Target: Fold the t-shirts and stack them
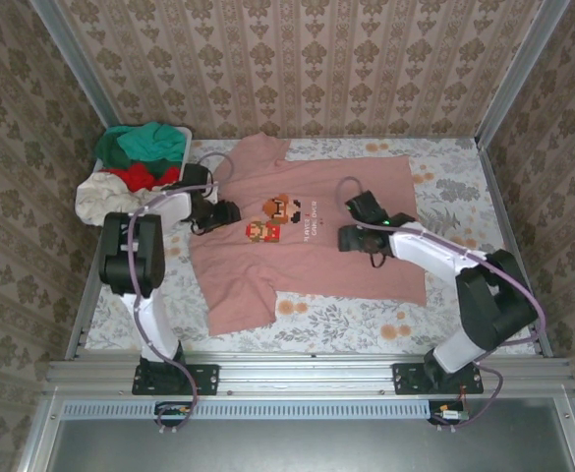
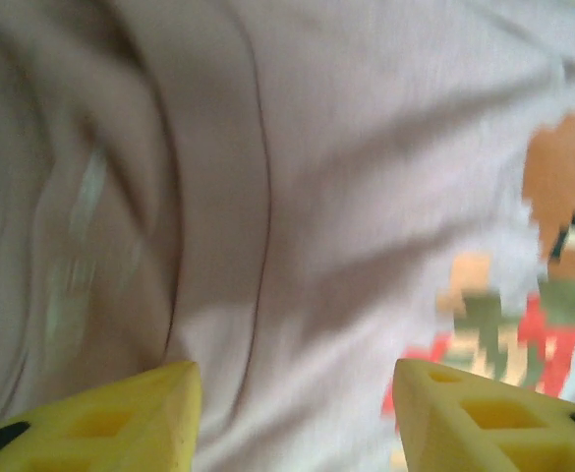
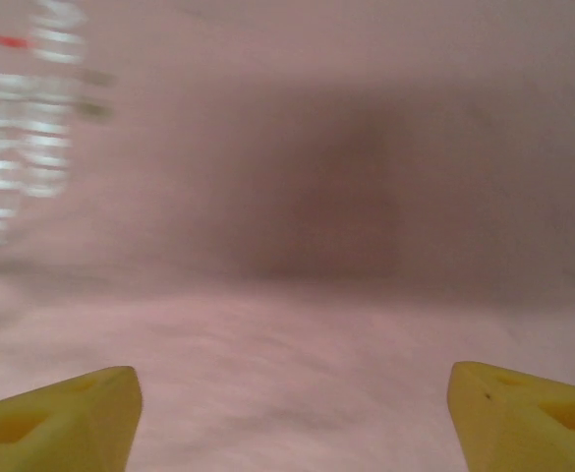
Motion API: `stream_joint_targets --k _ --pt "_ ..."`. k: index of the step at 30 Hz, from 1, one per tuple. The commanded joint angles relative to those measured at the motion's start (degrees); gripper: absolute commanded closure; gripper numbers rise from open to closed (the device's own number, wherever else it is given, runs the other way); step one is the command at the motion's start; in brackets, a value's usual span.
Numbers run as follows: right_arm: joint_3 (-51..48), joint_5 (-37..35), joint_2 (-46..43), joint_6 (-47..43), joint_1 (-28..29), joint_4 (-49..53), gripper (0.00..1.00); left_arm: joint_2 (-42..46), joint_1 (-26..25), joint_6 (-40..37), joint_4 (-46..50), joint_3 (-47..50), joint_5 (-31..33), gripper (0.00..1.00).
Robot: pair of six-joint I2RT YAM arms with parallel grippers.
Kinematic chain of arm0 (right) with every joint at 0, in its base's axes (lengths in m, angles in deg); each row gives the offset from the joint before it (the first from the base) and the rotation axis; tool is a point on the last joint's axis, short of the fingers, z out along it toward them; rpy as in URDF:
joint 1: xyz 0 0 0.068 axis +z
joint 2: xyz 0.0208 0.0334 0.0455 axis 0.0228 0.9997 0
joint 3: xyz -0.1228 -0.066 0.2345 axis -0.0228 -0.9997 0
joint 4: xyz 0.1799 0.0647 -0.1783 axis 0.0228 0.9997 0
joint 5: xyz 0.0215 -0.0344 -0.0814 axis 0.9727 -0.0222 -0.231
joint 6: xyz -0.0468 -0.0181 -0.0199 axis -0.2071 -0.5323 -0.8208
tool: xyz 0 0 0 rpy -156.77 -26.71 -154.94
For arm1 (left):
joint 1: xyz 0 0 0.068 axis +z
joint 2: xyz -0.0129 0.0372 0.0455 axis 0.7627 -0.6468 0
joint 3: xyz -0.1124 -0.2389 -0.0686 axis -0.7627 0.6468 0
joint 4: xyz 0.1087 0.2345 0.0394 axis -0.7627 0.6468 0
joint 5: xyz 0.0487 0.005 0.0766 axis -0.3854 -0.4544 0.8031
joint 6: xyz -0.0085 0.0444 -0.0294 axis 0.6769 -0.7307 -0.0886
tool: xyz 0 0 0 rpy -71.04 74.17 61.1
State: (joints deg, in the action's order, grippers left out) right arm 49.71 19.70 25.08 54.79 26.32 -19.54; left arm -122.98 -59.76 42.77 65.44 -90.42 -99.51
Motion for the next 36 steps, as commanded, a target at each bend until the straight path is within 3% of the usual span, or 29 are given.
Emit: stream_joint_targets --k 1,6,10,13,16,20,23,26,32,36 --pt "-9.95 -1.21 -11.65 10.76 -3.96 6.88 0.15 9.82 -1.33 2.58 1.08 6.61 5.41 0.39" --pt "-21.63 6.08 -26.34 13.82 -17.43 9.75 0.10 26.19 -5.43 7.83 1.13 23.13 11.74 0.35" --pt "-26.13 10.10 -31.40 14.18 -22.69 8.20 0.05 38.38 -11.84 15.99 8.51 33.67 18.15 0.40" --pt "-27.43 11.83 -30.86 14.76 -27.17 6.26 0.08 47.64 -15.67 23.02 15.08 39.82 19.72 0.42" --pt "-27.91 18.56 -27.27 15.64 -31.94 1.40 0.11 58.48 -21.55 30.34 22.87 43.21 21.79 0.42" --pt "-27.85 21.87 -21.94 16.63 -34.06 -2.88 0.17 69.70 -28.54 39.64 31.29 45.89 24.21 0.46" --pt "-29.01 21.98 -20.72 17.52 -34.77 -5.98 0.21 72.20 -32.76 44.10 33.53 47.60 25.22 0.46" --pt "-29.43 23.78 -19.88 17.91 -34.86 -7.24 0.29 71.15 -35.57 45.17 29.56 49.12 24.47 0.47" --pt "-29.83 24.33 -24.14 17.50 -34.62 -3.35 0.35 61.14 -36.66 42.64 18.65 48.91 20.87 0.47" --pt "-29.37 23.85 -26.93 15.62 -33.23 3.34 0.36 59.31 -36.76 41.37 15.49 48.78 19.83 0.57"
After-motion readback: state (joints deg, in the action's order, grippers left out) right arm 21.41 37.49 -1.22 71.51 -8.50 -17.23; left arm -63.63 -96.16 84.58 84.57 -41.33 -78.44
